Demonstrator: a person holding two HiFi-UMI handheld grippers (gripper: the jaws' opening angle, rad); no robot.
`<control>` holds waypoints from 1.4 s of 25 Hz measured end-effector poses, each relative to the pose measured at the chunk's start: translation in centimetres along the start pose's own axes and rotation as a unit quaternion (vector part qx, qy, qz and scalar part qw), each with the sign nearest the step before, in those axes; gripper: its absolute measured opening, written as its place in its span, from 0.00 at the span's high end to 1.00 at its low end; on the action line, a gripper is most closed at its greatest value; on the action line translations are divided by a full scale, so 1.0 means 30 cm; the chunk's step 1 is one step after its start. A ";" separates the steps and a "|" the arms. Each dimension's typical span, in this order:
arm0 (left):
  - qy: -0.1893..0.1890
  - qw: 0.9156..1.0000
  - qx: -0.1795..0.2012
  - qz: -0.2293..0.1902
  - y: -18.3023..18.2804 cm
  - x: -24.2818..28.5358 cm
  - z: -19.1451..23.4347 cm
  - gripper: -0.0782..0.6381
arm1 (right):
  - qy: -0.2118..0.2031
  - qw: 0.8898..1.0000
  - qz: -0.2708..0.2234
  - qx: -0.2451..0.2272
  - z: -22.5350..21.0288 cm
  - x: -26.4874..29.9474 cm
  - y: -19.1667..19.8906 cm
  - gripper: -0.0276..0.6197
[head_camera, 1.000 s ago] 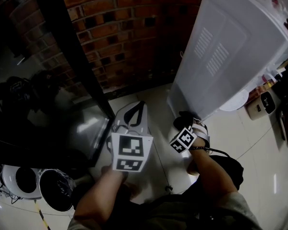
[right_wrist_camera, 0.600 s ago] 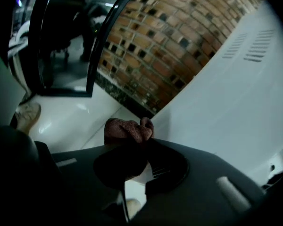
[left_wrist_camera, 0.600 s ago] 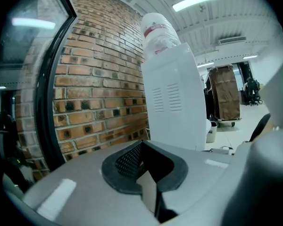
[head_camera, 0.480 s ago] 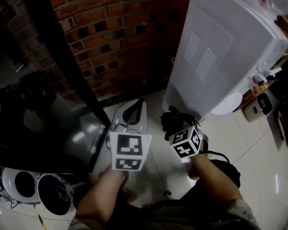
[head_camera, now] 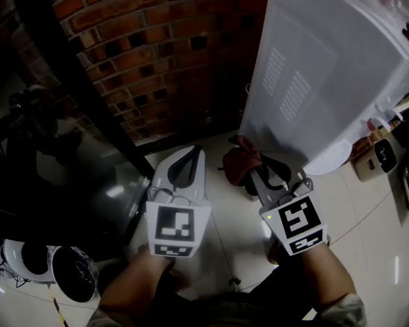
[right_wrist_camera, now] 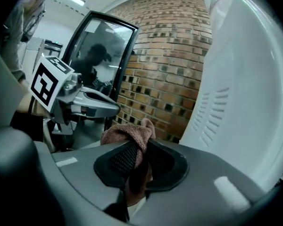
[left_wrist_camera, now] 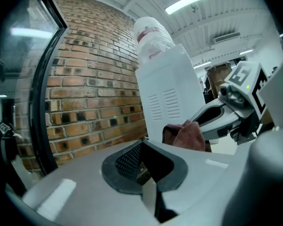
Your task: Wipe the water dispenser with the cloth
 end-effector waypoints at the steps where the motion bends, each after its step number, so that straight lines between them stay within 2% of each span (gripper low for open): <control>1: -0.006 1.000 0.001 -0.002 -0.002 0.002 0.009 0.89 | -0.005 1.000 -0.008 -0.006 0.005 0.000 -0.019 0.84; 6: -0.021 1.000 -0.008 -0.001 -0.013 -0.008 0.041 0.89 | -0.027 0.998 -0.045 -0.032 0.050 -0.011 -0.085 0.84; 10: -0.033 0.999 -0.021 -0.001 -0.021 -0.022 0.068 0.89 | -0.023 0.999 -0.045 -0.016 0.051 -0.012 -0.088 0.84; 16: -0.048 0.999 -0.015 -0.002 -0.020 -0.014 0.096 0.89 | -0.014 0.998 -0.055 -0.001 0.030 0.018 -0.101 0.84; 21: -0.062 0.998 -0.015 0.006 -0.005 -0.020 0.119 0.89 | -0.027 0.997 -0.071 -0.005 0.039 0.052 -0.126 0.84; 35: -0.121 0.992 -0.021 -0.014 -0.086 0.012 0.127 0.89 | -0.085 0.991 -0.090 -0.045 0.008 0.133 -0.091 0.84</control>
Point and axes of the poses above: the fingertips, and each gripper's own axes: x forward along the fingers, z to its left, y out of its underside, the point moved 9 cm from there along -x, backward along the fingers
